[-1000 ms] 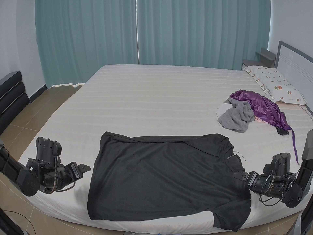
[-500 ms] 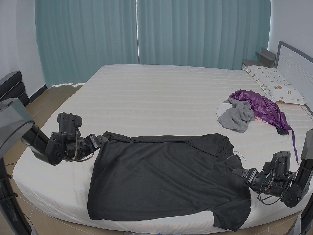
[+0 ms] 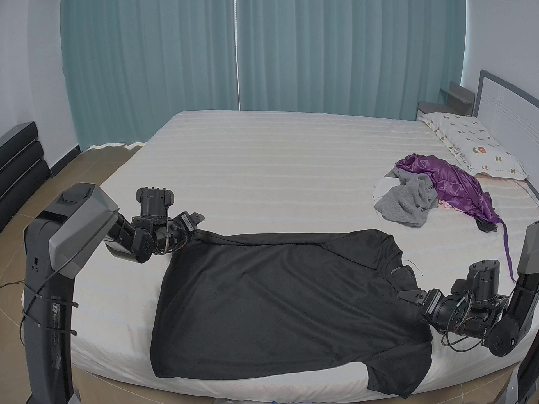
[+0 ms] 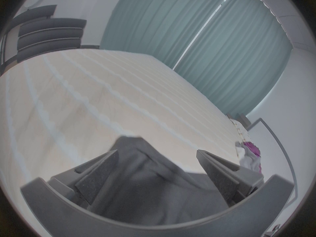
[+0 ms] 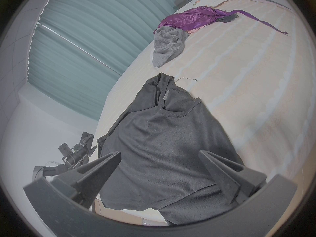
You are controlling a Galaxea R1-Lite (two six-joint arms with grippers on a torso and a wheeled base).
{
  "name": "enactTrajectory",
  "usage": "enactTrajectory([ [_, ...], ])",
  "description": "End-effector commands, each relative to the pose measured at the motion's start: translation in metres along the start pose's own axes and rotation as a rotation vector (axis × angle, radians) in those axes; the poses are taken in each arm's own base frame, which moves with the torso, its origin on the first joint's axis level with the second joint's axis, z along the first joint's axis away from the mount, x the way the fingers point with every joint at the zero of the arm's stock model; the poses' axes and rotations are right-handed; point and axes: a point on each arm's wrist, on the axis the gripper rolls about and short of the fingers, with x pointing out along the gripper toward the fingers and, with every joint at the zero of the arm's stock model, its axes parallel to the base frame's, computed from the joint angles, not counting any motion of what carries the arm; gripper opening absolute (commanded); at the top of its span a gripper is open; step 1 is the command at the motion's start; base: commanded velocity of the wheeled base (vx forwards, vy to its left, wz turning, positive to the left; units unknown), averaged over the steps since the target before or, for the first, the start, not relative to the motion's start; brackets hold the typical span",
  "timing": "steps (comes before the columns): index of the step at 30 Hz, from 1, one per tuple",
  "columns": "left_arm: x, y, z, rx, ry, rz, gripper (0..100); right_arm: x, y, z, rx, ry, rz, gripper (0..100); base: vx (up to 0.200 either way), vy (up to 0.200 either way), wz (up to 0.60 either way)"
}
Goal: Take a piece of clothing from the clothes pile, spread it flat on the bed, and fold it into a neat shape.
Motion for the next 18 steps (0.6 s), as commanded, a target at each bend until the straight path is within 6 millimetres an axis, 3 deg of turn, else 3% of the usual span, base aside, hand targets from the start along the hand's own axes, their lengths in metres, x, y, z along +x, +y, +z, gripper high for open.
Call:
enactTrajectory([
  [1, 0.0331, 0.0246, -0.0076, -0.015, -0.052, 0.055, 100, 0.0018, -0.0005, -0.0006, 0.002, 0.008, -0.001, 100, 0.000, 0.000, 0.00],
  [13, 0.0368, 0.0334, -0.0076, -0.025, -0.082, 0.055, 100, 0.0053, -0.0026, -0.0005, 0.008, 0.013, -0.010, 100, 0.000, 0.000, 0.00],
  [14, 0.0368, 0.0334, -0.0076, -0.025, -0.082, 0.055, 0, 0.0053, -0.0026, -0.0005, 0.008, 0.013, -0.010, 100, 0.000, 0.000, 0.00],
  [18, 0.0379, 0.0309, -0.0029, -0.047, -0.104, 0.037, 0, 0.0075, -0.0040, -0.0017, 0.009, 0.021, -0.017, 100, 0.000, 0.000, 0.00],
])
